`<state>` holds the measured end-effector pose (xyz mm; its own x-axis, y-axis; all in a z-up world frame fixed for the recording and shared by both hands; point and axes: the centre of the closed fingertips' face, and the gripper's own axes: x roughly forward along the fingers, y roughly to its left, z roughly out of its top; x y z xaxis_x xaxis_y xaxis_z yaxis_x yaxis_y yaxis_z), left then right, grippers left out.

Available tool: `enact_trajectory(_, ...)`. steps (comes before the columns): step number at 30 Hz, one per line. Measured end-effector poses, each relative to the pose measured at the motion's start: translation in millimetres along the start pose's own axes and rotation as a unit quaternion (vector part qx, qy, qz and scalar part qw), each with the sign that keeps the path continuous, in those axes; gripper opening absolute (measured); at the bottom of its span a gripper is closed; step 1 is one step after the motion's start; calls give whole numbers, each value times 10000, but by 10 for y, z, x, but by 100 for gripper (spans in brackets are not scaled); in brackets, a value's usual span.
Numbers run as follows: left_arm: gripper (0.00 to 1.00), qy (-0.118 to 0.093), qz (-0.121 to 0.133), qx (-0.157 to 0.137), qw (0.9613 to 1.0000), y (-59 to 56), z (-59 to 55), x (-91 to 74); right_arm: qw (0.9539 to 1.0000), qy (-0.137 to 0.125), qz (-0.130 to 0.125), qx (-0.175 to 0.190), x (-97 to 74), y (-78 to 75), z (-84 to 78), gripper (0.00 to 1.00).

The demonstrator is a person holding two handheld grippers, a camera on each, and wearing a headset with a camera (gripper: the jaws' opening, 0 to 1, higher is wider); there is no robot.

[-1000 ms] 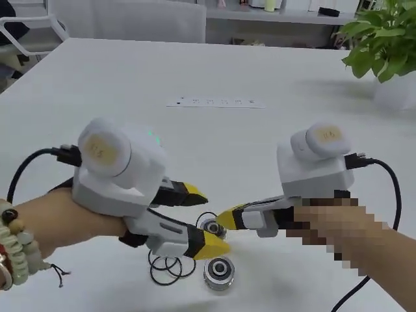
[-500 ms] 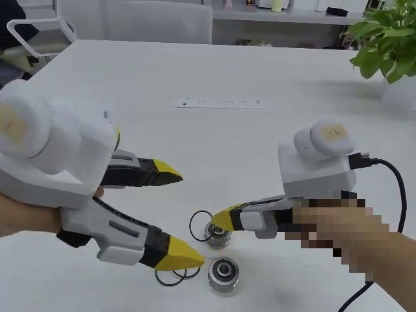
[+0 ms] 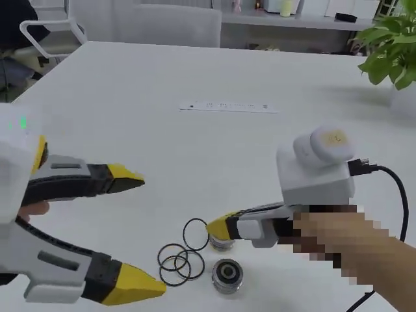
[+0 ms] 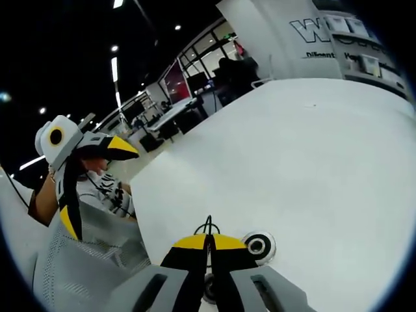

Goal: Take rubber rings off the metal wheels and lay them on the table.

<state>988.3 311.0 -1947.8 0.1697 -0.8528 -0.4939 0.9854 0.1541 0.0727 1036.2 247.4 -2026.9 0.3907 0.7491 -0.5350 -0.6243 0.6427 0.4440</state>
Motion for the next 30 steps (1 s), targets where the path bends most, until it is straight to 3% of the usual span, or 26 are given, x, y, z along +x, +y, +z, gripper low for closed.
enact_trajectory(6, 76, 31, 365, -346, 9987, 52, -209, -141, 9998, 135, 101, -64, 54, 74, -60, 0)
enact_trajectory(11, 76, 28, 520, -593, 9969, 30, -338, -205, 9995, 248, 188, -106, 99, 128, -113, 0)
enact_trajectory(20, 76, 44, 604, -908, 9940, -71, -508, -206, 9984, 455, 247, -206, 159, 176, -216, 0)
enact_trajectory(25, 75, 1, 630, -1025, 9927, -95, -540, -150, 9984, 491, 107, -239, 186, 97, -256, 0)
enact_trajectory(30, 73, 142, 504, -1065, 9929, -155, -615, -84, 9983, 499, -96, -288, 194, 3, -281, 0)
